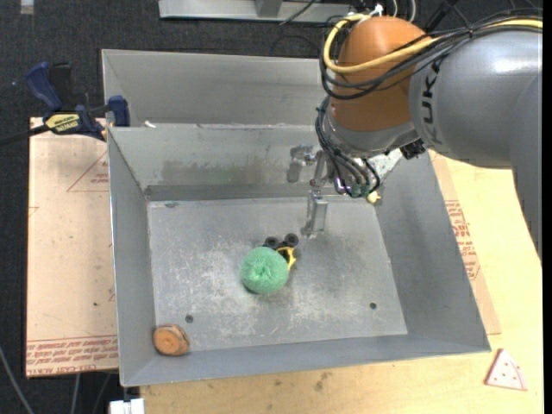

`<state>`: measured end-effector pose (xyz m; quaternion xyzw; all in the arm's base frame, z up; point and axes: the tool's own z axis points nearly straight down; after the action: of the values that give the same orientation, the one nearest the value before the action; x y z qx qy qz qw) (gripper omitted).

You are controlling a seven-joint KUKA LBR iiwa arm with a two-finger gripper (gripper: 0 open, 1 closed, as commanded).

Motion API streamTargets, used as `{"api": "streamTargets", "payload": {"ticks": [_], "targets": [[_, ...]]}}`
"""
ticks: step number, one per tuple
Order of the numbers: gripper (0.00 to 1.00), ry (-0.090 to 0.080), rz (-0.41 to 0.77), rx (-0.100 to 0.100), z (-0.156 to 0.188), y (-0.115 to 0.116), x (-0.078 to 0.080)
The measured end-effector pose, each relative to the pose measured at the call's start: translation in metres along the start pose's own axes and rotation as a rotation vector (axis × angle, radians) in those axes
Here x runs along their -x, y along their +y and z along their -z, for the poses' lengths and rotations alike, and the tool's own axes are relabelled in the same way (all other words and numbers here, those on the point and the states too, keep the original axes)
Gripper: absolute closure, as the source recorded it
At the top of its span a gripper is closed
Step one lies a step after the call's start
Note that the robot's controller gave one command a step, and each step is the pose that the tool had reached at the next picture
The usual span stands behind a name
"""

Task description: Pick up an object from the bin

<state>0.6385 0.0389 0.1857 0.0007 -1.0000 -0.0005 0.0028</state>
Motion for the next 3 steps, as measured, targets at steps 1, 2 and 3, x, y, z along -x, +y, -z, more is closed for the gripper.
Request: {"api": "streamTargets", "payload": {"ticks": [1, 2, 3], "targets": [[0.00, -0.007, -0.001, 0.000, 0.005, 0.000, 0.001], [0.00, -0.014, 0.100, -0.001, -0.018, 0.004, -0.008], [0.00, -0.005, 0.424, -0.001, -0.041, 0.023, -0.058]]}}
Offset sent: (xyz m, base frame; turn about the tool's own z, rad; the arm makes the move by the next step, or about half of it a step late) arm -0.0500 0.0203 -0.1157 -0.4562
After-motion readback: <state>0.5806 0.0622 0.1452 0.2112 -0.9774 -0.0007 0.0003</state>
